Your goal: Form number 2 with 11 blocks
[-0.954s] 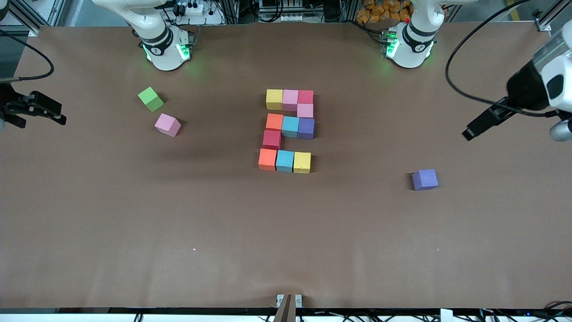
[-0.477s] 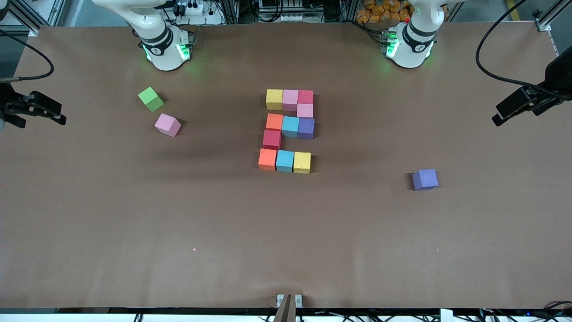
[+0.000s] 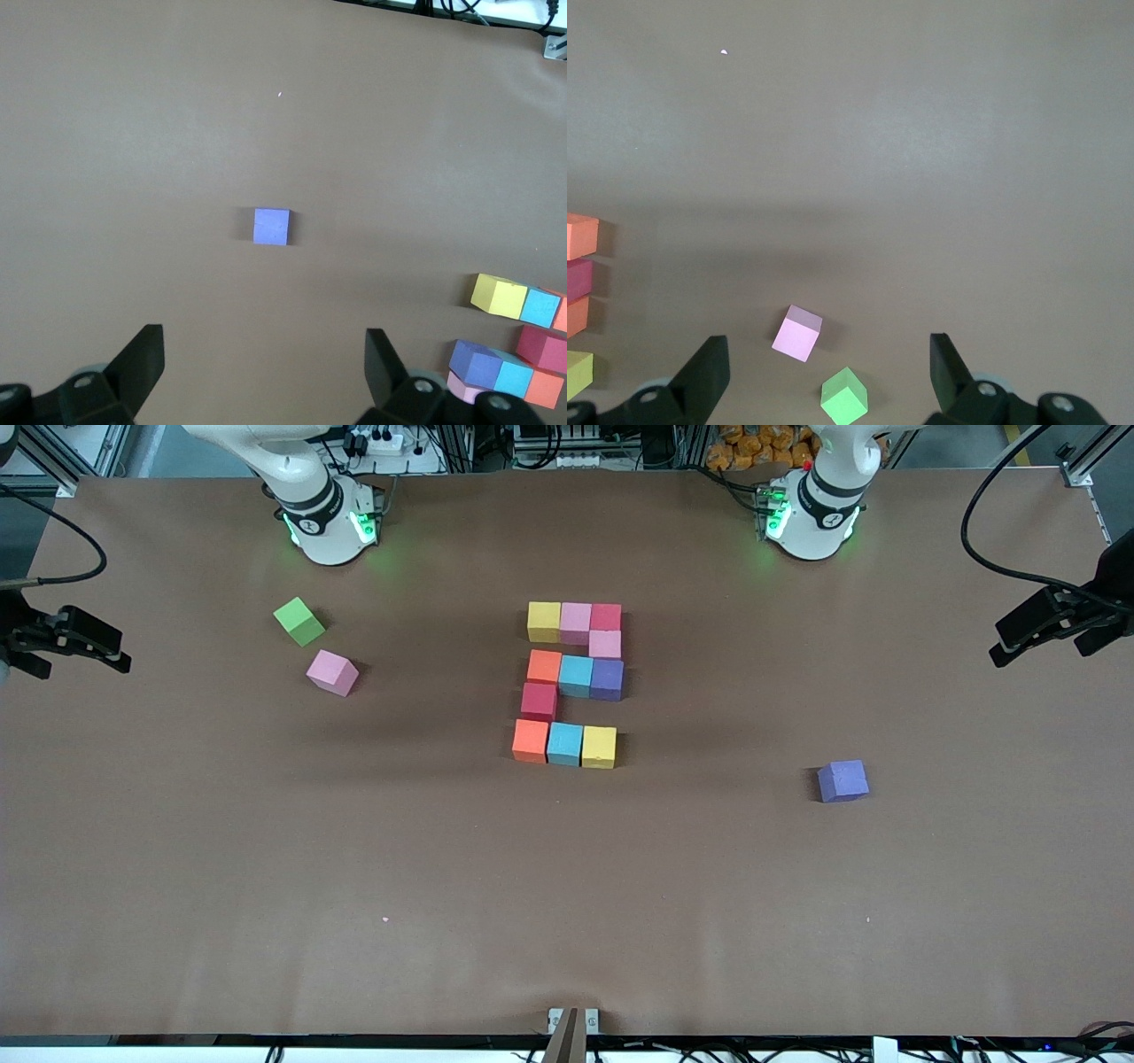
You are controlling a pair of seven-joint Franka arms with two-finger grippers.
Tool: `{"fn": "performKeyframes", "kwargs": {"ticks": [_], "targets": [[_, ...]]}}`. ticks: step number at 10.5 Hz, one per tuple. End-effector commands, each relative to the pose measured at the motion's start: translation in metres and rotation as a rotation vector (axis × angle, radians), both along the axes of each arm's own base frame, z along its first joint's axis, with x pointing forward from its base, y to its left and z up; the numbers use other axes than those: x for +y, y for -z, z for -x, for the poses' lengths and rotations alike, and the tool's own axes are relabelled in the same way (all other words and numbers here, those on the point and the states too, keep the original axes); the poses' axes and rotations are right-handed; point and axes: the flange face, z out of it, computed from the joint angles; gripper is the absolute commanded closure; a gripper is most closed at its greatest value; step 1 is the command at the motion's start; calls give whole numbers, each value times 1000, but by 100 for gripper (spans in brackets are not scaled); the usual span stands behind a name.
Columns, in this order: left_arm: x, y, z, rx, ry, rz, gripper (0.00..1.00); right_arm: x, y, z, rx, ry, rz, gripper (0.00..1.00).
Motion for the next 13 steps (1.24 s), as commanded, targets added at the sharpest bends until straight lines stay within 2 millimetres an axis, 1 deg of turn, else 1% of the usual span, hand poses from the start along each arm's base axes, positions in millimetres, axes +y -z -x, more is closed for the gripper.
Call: {"fn": "performKeyframes", "kwargs": {"ticks": [1,2,3,4,6,8,9,11,13], "targets": [[-15,6,8,16,32,-37,0,-2,-1,-2,0,17,19,0],[-15,16,8,37,37,-43,0,-1,-1,-2,-1,15,19,0],[-19,24,11,57,42,-47,0,-1,-1,-2,-6,15,19,0],[-22,28,15,68,49,-50,0,-1,1,-4,-6,15,20,0],[-23,24,24,61,47,-55,0,1,4,-6,-2,12,20,0],[-27,32,38,56,54,-64,0,1,0,-4,-6,12,20,0],[-26,35,39,55,53,-65,0,0,-1,-1,1,12,17,0],[-25,34,38,52,56,-64,0,6,0,3,26,0,16,0],[-25,31,38,46,57,-62,0,7,-6,6,15,-8,15,0]]}}
